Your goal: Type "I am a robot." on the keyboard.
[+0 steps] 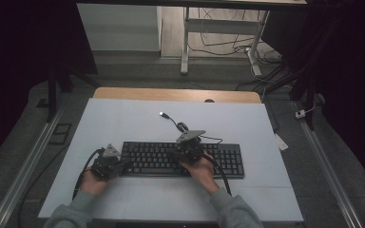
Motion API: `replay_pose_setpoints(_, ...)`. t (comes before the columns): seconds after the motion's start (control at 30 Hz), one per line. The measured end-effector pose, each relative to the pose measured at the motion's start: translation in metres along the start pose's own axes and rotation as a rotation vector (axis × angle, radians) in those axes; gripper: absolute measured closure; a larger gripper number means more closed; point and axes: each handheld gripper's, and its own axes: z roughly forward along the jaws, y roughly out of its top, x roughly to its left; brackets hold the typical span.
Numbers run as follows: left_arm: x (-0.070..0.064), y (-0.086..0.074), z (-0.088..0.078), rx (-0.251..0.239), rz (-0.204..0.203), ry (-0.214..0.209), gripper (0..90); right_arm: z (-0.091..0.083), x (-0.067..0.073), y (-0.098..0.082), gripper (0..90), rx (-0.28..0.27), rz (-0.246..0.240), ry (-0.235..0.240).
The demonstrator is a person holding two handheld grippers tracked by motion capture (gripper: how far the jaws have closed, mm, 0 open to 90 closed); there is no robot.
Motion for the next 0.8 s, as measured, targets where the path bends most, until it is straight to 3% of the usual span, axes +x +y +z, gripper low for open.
replay_pose_setpoints(0.6, 0.000, 0.000, 0.000, 0.001, -0.002, -0.002, 88.6, 0.012, -0.002, -0.005, 89.9, 0.054, -0.011, -0.044)
replay_pose_setpoints(0.8, 0.000, 0.000, -0.002, -0.002, -0.003, 0.008, 88.6, 0.008, -0.001, -0.004, 90.0, 0.029, -0.018, -0.049)
